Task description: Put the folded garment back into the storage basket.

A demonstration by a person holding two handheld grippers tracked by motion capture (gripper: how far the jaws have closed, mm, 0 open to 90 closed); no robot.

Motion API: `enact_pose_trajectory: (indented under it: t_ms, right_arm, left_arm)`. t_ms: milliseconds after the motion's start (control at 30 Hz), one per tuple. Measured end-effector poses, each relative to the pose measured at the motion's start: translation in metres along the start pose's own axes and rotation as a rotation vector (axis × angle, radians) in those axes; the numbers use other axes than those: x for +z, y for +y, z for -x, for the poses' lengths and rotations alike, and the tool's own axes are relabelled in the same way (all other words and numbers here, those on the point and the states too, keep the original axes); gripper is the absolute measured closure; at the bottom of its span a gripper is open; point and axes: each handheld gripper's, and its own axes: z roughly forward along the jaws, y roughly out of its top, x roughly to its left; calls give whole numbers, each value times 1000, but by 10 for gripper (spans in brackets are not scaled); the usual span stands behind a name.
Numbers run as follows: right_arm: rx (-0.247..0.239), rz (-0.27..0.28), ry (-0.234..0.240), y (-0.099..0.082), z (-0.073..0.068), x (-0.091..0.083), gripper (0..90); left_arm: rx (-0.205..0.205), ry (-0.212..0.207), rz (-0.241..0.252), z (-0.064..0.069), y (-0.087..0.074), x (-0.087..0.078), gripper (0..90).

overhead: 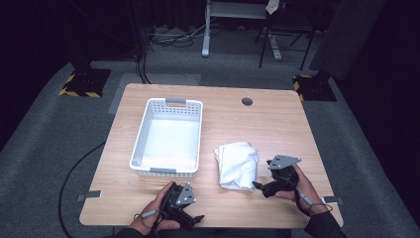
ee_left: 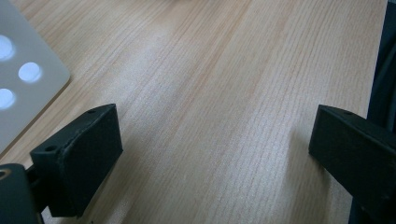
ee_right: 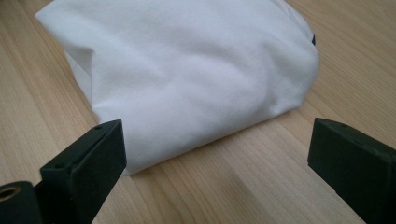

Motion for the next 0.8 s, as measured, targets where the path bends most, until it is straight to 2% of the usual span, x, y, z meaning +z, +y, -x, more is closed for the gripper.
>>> enact_pose_trajectory:
  t_ms: [567,800]
  right_arm:
    - [-7,-13,19,9,-1,13,49]
    - [7,-17,28,14,-1,20,50]
  left_arm:
    - [0,0,0,0,0,0,24]
    - [1,0,1,0,0,0,24]
